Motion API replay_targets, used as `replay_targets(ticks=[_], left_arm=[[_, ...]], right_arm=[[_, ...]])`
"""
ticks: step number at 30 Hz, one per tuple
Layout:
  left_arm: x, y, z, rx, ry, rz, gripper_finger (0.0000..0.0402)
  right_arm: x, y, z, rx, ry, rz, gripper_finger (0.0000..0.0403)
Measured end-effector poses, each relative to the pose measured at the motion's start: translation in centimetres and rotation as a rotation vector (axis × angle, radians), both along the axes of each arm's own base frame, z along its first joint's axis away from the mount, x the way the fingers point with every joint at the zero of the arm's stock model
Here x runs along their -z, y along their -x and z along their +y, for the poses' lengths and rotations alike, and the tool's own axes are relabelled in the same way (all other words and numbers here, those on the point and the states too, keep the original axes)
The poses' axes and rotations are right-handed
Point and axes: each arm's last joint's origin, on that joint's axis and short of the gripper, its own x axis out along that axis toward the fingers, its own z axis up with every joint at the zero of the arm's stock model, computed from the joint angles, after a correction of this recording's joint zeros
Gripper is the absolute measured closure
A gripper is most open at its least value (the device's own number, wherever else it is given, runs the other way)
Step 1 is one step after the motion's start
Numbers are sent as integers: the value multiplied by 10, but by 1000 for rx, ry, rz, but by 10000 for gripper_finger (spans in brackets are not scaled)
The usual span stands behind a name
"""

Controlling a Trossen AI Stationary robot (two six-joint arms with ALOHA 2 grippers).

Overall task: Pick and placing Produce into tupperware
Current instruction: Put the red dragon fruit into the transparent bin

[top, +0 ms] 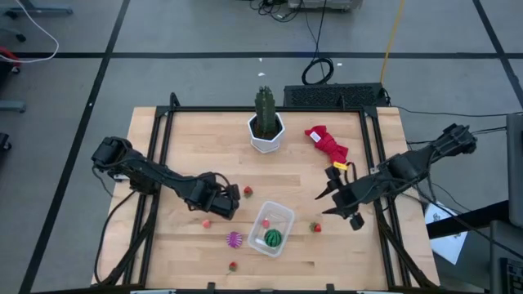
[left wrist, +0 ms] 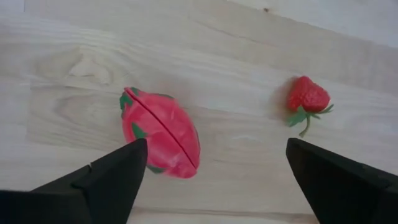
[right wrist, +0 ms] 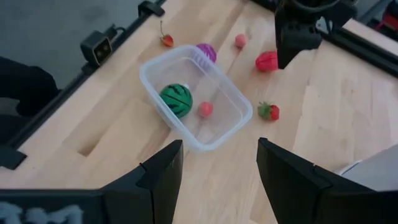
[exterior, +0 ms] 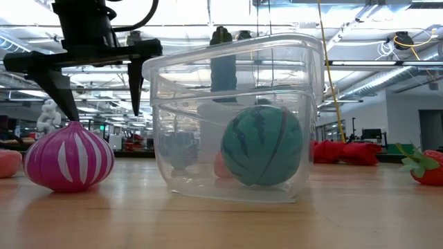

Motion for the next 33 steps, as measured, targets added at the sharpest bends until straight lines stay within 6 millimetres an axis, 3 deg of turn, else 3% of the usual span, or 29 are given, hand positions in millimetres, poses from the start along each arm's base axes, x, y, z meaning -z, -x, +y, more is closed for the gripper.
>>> replay_targets(ticks=[10, 19, 33], left_arm=[[0, 2, 0, -126, 47, 4, 9], [1, 5, 3, -227, 89, 38, 9], [26, -9, 18, -302, 153, 150, 9]], right_arm=[[-16, 32, -13, -18, -23, -42, 206], [-19, 43, -19, -18, -33, -60, 206], [40, 53, -25, -6, -10, 10, 206]])
